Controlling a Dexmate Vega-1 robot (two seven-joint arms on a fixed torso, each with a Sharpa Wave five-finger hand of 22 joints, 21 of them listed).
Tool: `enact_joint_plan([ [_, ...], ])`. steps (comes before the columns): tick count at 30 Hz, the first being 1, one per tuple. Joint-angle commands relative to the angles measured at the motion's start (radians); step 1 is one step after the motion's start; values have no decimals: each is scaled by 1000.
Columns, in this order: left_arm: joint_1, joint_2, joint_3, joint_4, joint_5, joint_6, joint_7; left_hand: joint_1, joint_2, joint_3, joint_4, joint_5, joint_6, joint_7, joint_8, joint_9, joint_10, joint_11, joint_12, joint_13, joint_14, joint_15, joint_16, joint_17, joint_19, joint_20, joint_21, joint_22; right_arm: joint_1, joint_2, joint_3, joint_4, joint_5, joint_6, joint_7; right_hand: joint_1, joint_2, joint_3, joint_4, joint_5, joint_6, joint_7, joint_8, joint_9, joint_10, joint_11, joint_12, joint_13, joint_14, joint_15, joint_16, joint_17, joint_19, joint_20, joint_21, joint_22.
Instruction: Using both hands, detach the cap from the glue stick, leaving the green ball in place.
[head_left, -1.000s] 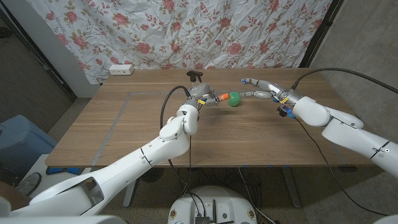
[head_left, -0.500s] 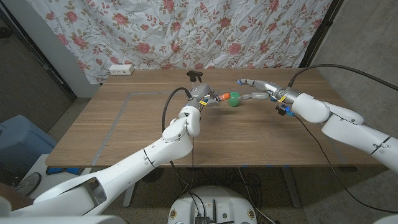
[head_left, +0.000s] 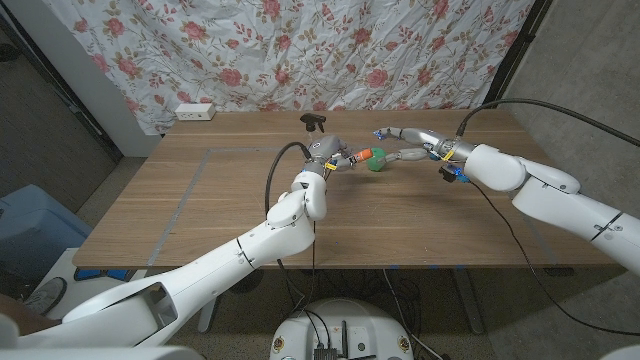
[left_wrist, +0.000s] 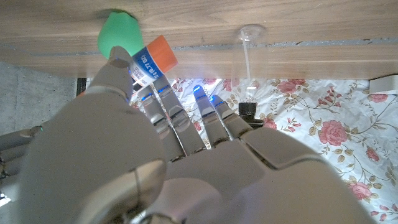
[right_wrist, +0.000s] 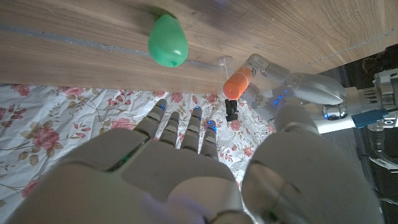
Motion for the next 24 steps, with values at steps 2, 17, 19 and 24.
enact_joint_plan([
  [2,-14,-1,18,11,-16,-1,9,6,11,2,2,5,33,31,2,5,13,1,6,6,11,-118,6,2,-4,3,1,3,42,30,-33,6,-22,-33,31,15,1,10,1,6,6,-4,5,6,8,3,8,7,10,3,6,0,10,6,5,3],
  [17,-18,19,22,0,-28,-14,1,5,13,1,2,5,34,32,0,5,13,1,6,6,13,-117,6,2,-6,3,1,3,55,52,-59,10,-51,-69,20,59,-7,16,7,4,37,-13,23,7,46,14,23,20,41,-2,20,1,37,-12,8,3],
  [19,-15,17,19,-1,-29,-10,5,5,13,1,1,5,34,30,0,5,14,1,6,6,13,-117,6,2,-7,3,1,3,56,55,-60,14,-49,-67,17,62,-9,15,8,3,41,-13,25,7,52,12,25,21,49,-7,23,1,43,-12,10,3],
  [24,-14,19,18,0,-29,-15,9,4,13,0,1,5,34,29,-1,5,14,1,5,6,12,-118,6,2,-7,4,1,3,55,60,-66,13,-57,-78,10,67,-11,13,12,-2,61,-17,35,7,69,6,31,26,62,-12,29,2,53,-14,10,3],
])
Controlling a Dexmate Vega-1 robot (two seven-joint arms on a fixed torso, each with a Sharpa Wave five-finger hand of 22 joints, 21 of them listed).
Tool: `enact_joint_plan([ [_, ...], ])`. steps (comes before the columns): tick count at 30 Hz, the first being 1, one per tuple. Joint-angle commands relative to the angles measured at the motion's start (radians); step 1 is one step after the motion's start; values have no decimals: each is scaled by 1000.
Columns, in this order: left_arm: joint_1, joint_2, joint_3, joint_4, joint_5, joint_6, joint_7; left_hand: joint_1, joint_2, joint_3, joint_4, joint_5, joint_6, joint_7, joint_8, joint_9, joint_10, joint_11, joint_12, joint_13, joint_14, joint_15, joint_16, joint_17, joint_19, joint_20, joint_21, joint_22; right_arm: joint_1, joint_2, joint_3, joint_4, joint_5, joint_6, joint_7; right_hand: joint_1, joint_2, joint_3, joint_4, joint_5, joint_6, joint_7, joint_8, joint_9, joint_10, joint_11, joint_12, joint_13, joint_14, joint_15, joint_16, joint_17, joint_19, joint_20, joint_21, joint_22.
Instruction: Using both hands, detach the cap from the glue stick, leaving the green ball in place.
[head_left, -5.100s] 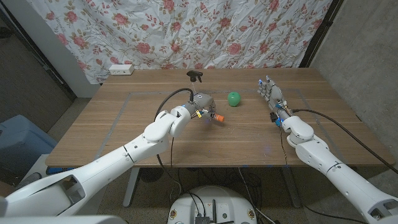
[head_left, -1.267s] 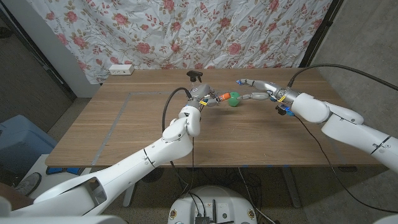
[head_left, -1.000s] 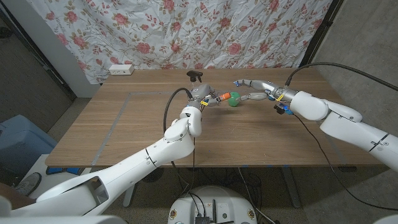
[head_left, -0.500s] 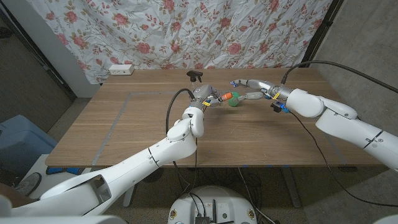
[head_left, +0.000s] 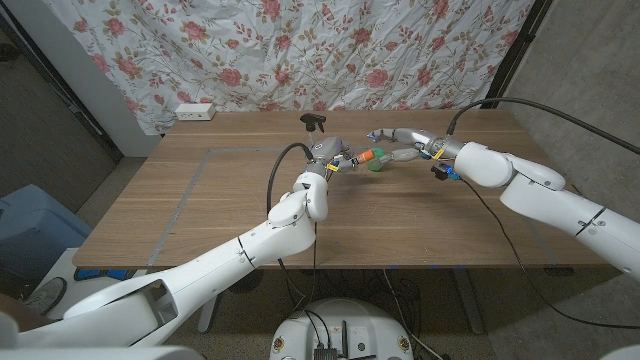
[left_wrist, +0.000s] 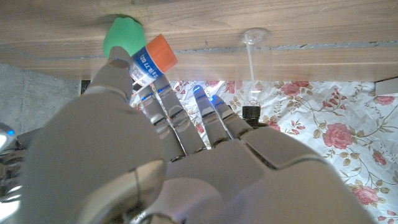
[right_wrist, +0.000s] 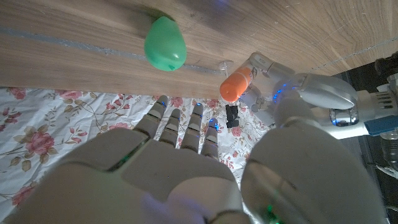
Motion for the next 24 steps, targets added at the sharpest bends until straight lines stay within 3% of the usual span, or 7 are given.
enact_joint_plan([
  [1,2,8,-1,-5,-5,-10,6,2,10,3,4,5,33,30,6,5,7,-2,3,0,12,-118,6,1,-1,-1,1,3,2,16,-15,2,-19,-27,-22,14,-1,2,7,-3,21,-5,12,2,19,-2,8,8,18,-3,9,2,15,-4,11,3],
  [11,11,10,-4,-15,0,-6,17,1,12,3,4,5,36,31,5,5,8,-2,3,0,13,-118,6,2,0,0,2,3,-9,28,-24,-2,-37,-57,-53,13,-21,-15,12,-17,40,-24,23,2,52,-22,18,17,44,-17,20,4,34,-10,10,3],
  [15,16,13,-6,-21,0,-5,17,1,14,3,4,5,37,31,5,5,9,-2,4,1,14,-117,7,2,0,0,2,3,-20,34,-21,-7,-44,-69,-80,19,-28,-23,12,-14,73,-35,39,1,81,-39,27,22,66,-26,29,4,44,-13,9,3],
  [24,18,17,-6,-21,0,-18,17,1,17,3,4,5,38,32,4,5,11,-2,4,1,17,-118,8,2,-1,0,2,3,-43,41,-14,-19,-46,-92,-122,37,-27,-34,13,-7,133,-61,66,0,142,-44,44,31,115,-46,49,4,74,-18,10,2],
])
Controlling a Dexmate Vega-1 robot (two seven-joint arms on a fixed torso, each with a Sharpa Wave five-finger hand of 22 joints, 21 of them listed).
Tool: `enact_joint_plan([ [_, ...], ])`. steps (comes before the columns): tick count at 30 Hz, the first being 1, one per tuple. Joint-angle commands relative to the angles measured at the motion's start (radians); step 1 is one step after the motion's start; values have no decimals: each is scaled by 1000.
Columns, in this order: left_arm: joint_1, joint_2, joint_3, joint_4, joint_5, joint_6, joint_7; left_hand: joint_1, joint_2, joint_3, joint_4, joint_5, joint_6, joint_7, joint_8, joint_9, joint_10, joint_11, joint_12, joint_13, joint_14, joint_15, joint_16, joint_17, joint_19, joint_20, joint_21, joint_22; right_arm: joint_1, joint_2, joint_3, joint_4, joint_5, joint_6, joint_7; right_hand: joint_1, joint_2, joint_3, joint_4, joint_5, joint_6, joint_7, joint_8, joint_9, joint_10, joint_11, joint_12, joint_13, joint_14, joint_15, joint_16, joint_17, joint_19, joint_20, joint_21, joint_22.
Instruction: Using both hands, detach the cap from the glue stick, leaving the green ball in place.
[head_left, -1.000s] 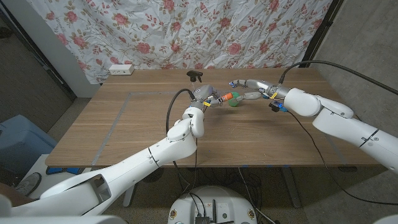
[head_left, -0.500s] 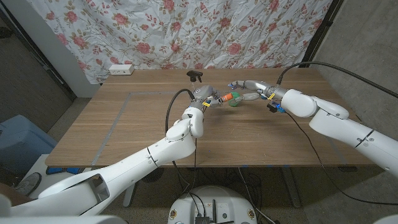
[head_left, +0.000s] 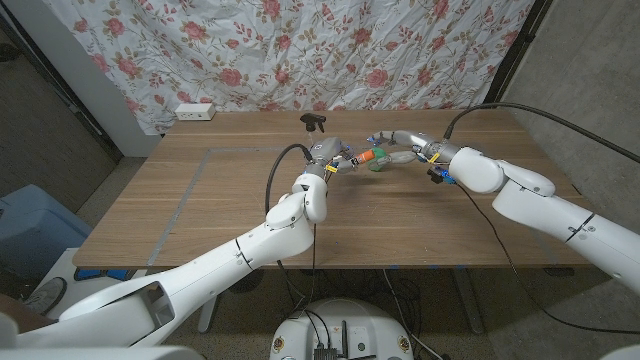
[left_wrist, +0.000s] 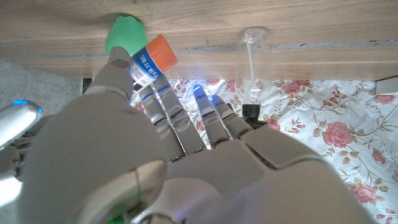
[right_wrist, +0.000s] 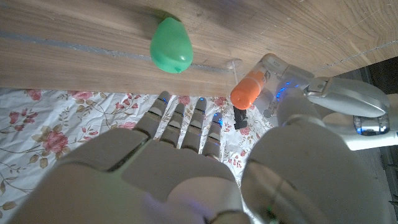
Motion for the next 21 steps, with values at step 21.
enact_joint_plan([
  [21,-6,2,-6,17,0,-35,-10,-4,17,3,5,8,41,30,2,6,15,-2,4,3,9,-117,8,3,-1,0,2,1,-30,46,-6,10,-12,-28,-115,63,16,-22,4,14,152,-47,61,-3,177,-40,49,19,115,-47,52,2,61,-13,8,2],
])
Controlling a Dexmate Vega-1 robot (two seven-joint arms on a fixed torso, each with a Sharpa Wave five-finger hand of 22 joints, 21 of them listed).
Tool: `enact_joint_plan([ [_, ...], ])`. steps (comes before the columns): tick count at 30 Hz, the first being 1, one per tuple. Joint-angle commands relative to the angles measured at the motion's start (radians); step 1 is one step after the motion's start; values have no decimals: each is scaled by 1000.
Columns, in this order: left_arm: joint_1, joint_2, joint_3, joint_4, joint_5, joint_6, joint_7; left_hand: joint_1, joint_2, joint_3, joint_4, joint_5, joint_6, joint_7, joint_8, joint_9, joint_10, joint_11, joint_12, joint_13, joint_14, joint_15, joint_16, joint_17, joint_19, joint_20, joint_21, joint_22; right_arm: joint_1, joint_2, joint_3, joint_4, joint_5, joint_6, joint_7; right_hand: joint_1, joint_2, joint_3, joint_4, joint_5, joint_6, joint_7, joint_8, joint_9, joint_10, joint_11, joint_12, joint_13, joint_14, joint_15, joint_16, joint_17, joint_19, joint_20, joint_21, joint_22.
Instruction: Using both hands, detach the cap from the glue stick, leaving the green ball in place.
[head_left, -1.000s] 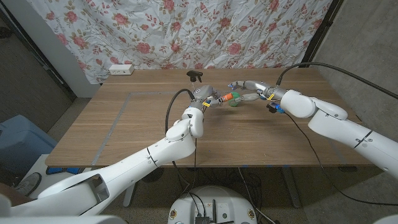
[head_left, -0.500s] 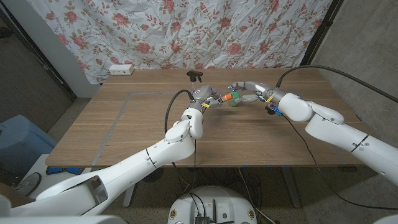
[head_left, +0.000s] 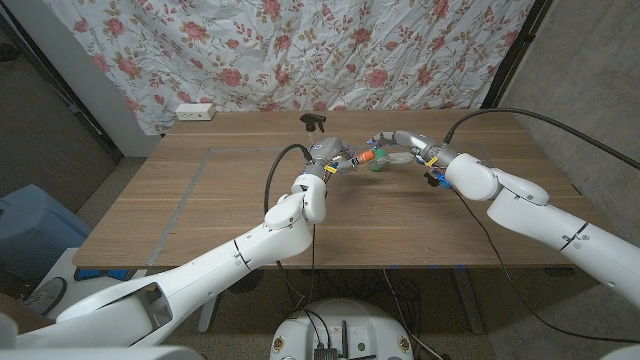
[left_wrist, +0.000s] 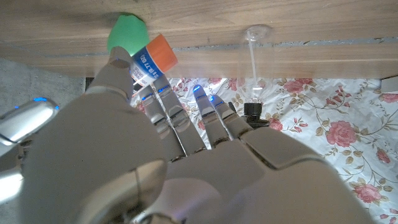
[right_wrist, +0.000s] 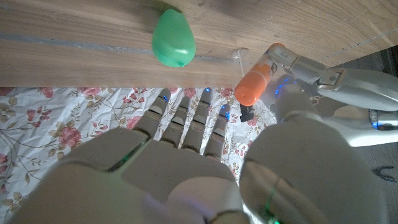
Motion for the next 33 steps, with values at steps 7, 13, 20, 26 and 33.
enact_joint_plan([
  [7,-11,-7,-2,22,-5,-18,-10,-2,16,2,5,5,44,32,4,6,16,-1,5,2,9,-117,8,3,-1,-1,2,1,9,25,-14,30,-9,12,-37,32,8,-3,-1,4,53,0,21,2,62,-22,19,7,42,-28,24,3,21,-5,-2,2],
  [13,-12,-13,-3,24,-7,-11,-11,-3,16,2,5,5,45,32,3,6,17,-1,5,2,9,-117,8,3,-1,0,2,1,21,36,-27,47,-19,21,-39,45,9,-5,-3,6,77,-2,31,4,81,-31,22,9,53,-34,31,3,28,-8,-2,2],
  [20,-13,-11,0,23,-7,-12,-12,-4,18,1,5,5,46,33,3,6,19,-1,5,3,10,-116,8,3,-1,0,2,1,15,51,-26,56,-22,22,-66,73,15,-7,-4,10,123,-3,52,9,119,-44,29,14,80,-57,45,4,37,-10,-3,2],
  [26,-17,-15,5,23,-7,-2,-21,-4,18,1,5,5,47,34,3,6,19,-2,5,3,10,-117,8,3,-2,0,2,1,8,54,-25,61,-31,31,-90,81,24,-11,1,10,153,-4,66,12,149,-50,35,17,101,-66,59,7,42,-15,-4,2],
  [33,-20,-11,7,21,-8,-7,-24,-4,19,1,4,5,47,32,2,6,19,-1,5,3,10,-117,8,3,-3,0,2,1,5,55,-22,62,-34,37,-99,94,33,-15,2,9,186,-4,82,16,181,-62,41,19,117,-76,71,11,51,-20,-4,2],
])
